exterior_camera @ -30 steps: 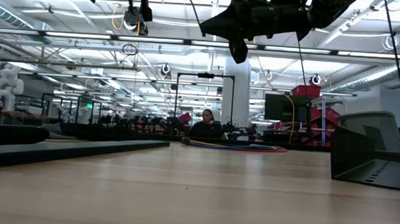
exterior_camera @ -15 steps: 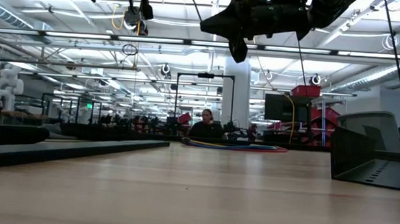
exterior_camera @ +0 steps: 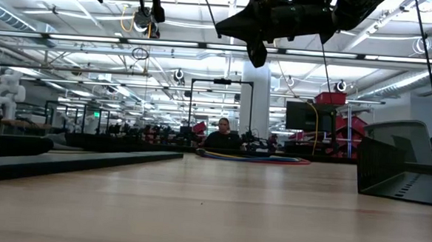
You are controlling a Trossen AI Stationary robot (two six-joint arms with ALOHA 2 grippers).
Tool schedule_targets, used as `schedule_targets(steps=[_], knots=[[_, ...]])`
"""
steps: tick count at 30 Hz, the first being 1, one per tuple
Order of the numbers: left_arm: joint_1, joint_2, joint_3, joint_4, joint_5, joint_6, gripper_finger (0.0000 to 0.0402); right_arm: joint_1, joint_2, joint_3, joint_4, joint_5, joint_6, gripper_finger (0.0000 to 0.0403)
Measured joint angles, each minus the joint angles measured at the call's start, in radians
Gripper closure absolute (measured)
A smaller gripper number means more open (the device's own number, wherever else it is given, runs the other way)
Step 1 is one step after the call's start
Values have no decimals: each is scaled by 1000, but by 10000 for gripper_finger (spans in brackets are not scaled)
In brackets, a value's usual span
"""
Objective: Ziptie cables
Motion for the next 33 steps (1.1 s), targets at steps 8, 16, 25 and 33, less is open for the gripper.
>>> schedule_targets(steps=[8, 16, 25, 33], knots=[[0, 0, 0, 0, -4, 0, 401, 0, 0, 0, 1, -13, 0, 364], [0, 0, 0, 1, -24, -1, 401, 0, 0, 0, 23, -14, 3, 365], [0, 0, 0, 1, -26, -1, 401, 0, 0, 0, 22, -14, 3, 365], [0, 0, 0, 1, -26, -2, 401, 0, 0, 0, 23, -14, -11, 399]])
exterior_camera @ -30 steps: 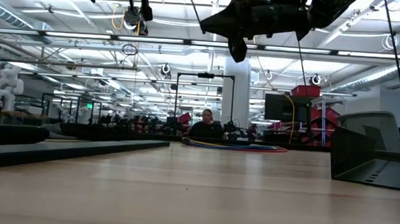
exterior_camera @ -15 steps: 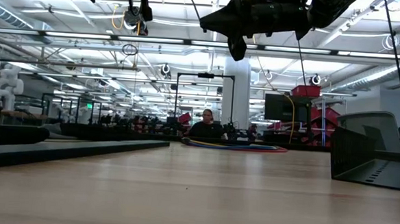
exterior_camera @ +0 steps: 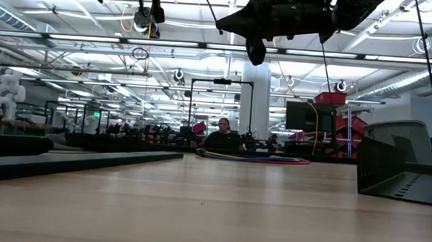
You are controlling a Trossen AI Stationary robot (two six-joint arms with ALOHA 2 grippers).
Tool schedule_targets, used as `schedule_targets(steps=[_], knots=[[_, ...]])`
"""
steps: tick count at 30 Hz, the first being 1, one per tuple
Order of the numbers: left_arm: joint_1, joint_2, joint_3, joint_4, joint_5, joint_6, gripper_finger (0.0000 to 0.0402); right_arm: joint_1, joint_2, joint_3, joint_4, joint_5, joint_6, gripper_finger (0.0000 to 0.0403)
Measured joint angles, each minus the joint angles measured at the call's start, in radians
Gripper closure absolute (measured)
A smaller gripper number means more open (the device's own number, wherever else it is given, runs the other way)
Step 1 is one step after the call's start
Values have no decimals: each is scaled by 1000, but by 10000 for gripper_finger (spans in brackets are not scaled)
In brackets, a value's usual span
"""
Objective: Ziptie cables
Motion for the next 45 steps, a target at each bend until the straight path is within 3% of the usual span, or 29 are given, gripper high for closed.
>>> schedule_targets(steps=[7, 12, 21, 25, 30, 35, 42, 45], knots=[[-2, 0, 0, 1, 0, -6, 401, 0, 0, 0, 0, 0, -5, 401], [-27, 0, 0, 7, 9, -62, 401, 0, 11, 0, -4, 24, -99, 402], [-86, 0, 0, -24, 178, -180, 401, -14, 108, 9, 10, 76, -128, 403], [-92, 0, 0, -75, 258, -79, 401, -16, 167, 68, 1, 77, -70, 403], [-99, 3, 0, -82, 314, -58, 401, -18, 222, 169, -23, 80, -86, 403], [-110, 6, 0, -87, 366, 87, 401, -45, 258, 274, -189, 83, -2, 403], [-112, 6, 0, -111, 372, 236, 401, -102, 262, 290, -240, 76, 155, 403], [-111, 6, 0, -113, 357, 227, 401, -108, 262, 290, -241, 65, 127, 403]])
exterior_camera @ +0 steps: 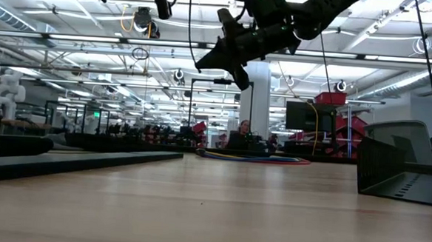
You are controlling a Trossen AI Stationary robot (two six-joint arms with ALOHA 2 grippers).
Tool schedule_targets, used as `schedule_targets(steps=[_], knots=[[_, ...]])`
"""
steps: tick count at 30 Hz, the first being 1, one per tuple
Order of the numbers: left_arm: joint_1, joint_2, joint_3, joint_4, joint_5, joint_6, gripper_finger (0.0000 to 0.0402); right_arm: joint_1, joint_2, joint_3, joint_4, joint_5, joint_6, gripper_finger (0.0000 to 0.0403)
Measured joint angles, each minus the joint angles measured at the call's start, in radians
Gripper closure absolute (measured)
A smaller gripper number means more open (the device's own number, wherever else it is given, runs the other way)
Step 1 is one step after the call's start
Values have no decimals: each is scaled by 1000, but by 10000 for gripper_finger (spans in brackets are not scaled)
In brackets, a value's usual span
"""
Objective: Ziptie cables
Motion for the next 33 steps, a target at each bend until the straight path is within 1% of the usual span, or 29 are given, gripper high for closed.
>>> schedule_targets(steps=[5, 8, 10, 14, 16, 20, 23, 25, 27, 29, 31, 33], knots=[[30, -12, 0, 24, -44, -20, 401, 15, -1, 0, 1, -23, -50, 403], [66, -27, 0, 27, -45, -8, 401, 18, -9, 0, 4, -19, -17, 399], [98, -36, 0, 25, -46, 12, 401, 18, -18, 0, 2, -19, -2, 390], [157, -65, 0, 27, -45, 14, 401, 18, -48, 0, -46, -19, -2, 351], [179, -80, 0, 25, -18, 39, 401, 18, -66, 0, -85, -17, 1, 325], [195, -100, 0, -1, 11, 88, 401, 18, -106, 0, -180, -15, -25, 272], [197, -101, 0, -3, 30, 126, 401, 18, -134, 0, -225, -12, -47, 241], [197, -101, 0, -4, 48, 191, 401, 18, -151, 0, -249, -4, -68, 227], [190, -101, 0, -8, 80, 319, 401, 19, -167, 0, -264, 24, -42, 222], [177, -101, 0, -26, 88, 469, 401, 12, -173, 0, -279, 38, 99, 223], [162, -101, 0, -52, 89, 622, 401, -1, -172, -5, -293, 15, 302, 229], [145, -101, 0, -81, 92, 768, 401, -8, -171, -25, -281, -4, 463, 234]])
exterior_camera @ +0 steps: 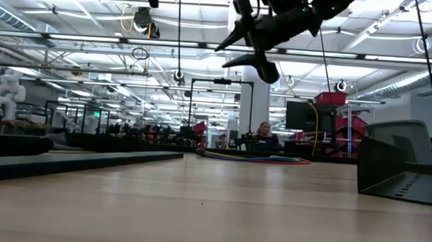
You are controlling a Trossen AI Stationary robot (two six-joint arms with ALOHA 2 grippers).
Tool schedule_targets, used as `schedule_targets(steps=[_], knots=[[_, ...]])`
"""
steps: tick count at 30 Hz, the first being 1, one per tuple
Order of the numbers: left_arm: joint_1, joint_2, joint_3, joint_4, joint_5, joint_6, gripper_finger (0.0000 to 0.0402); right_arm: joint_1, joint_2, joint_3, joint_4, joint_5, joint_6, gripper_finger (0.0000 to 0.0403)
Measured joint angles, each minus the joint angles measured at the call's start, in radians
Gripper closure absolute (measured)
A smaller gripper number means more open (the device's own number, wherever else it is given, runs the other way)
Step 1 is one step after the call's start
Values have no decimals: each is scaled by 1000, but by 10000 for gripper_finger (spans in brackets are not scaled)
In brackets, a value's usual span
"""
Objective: Ziptie cables
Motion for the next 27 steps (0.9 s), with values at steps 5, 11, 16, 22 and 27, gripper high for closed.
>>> schedule_targets(steps=[5, 11, 16, 22, 27], knots=[[-69, 0, 0, -102, -14, 339, 401, 12, 5, -71, 99, -5, 309, 236], [-206, 0, 0, -343, -221, 843, 401, 27, 10, -164, 110, 143, 587, 217], [-347, 20, 0, -445, -330, 1213, 401, 23, 10, -247, 299, 160, 648, 205], [-544, 81, 0, -443, -436, 1390, 401, 22, 16, -274, 383, 198, 685, 202], [-720, 156, 0, -443, -648, 1447, 401, 15, 73, -276, 582, 204, 720, 202]])
